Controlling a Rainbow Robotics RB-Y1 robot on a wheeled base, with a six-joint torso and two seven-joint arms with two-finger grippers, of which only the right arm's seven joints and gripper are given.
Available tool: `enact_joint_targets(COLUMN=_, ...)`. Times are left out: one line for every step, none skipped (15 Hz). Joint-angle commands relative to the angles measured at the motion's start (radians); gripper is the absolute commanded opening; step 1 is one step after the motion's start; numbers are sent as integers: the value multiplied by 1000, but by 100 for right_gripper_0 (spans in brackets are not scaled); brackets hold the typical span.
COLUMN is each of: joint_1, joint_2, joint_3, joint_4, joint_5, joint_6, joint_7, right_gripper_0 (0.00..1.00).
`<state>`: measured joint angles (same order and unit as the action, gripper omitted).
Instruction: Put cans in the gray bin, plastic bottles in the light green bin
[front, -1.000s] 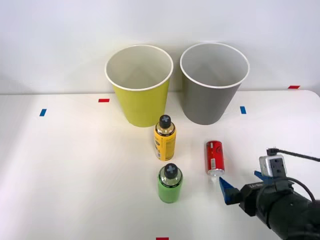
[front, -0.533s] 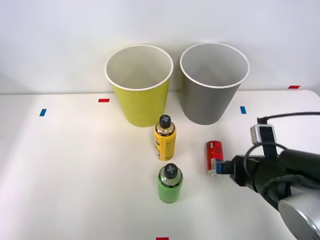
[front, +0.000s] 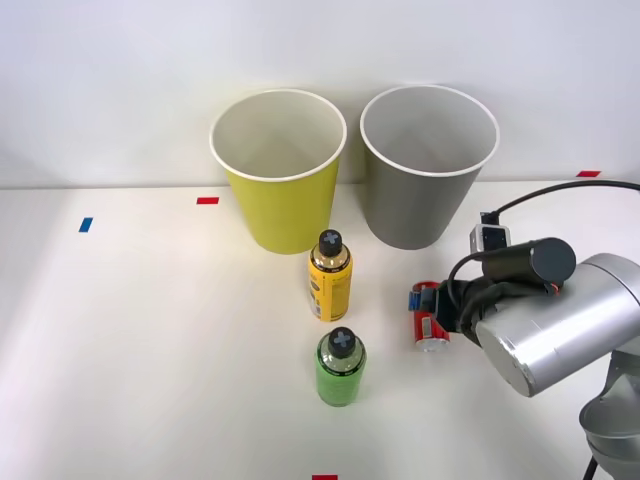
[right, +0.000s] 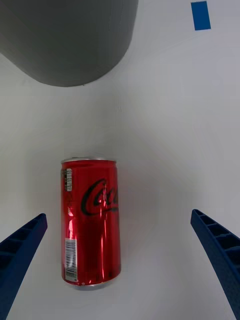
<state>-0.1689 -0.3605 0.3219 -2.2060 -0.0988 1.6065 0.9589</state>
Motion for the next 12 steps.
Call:
enact_joint_targets(joint_1=-61, joint_2=20, joint_3=-4, joint_4=38, joint_5=-28, joint_6=81, joint_7=-8, right_gripper_0=100)
enact_joint_targets(joint_1=-89, joint_2=31, joint_3=-4, joint_4=86, joint_5=-39, joint_6=79, joint_7=-9, right_gripper_0=100)
enact_joint_targets(joint_1=-109, joint_2=43, joint_3=-4, joint_4=120, joint_5=-39, joint_6=81, joint_7=-9, right_gripper_0=100)
enact_joint_targets(joint_1=-129, joint_2=57, joint_3=-4, joint_4=149, joint_5=-33, joint_6=81, joint_7=-11, right_gripper_0=100)
enact_joint_targets(joint_1=-136, joint_2=61, joint_3=-4, joint_4=164, joint_5=-28, joint_6=81, joint_7=-15, right_gripper_0=100)
enact_joint_targets(joint_1=-142, joint_2=61, joint_3=-4, joint_4=177, joint_5=-28, joint_6=81, joint_7=-19, right_gripper_0=100)
enact_joint_targets(joint_1=-147, joint_2=64, joint_3=-4, joint_4=189, joint_5=-28, joint_6=81, joint_7=-17, right_gripper_0=100)
enact_joint_targets(joint_1=-153, joint_2=72, joint_3=-6, joint_4=210, joint_5=-22, joint_6=79, joint_7=-17, right_gripper_0=100)
enact_joint_targets(joint_1=-158, joint_2=81, joint_3=-7, joint_4=230, joint_5=-15, joint_6=79, joint_7=-17, right_gripper_0=100)
enact_joint_targets(joint_1=-162, joint_2=98, joint_3=-18, joint_4=253, joint_5=2, joint_6=79, joint_7=-11, right_gripper_0=100)
enact_joint_targets(joint_1=-169, joint_2=112, joint_3=-30, joint_4=270, joint_5=4, joint_6=79, joint_7=-5, right_gripper_0=100)
enact_joint_targets(joint_1=-176, joint_2=121, joint_3=-40, joint_4=289, joint_5=4, joint_6=73, joint_7=1, right_gripper_0=100)
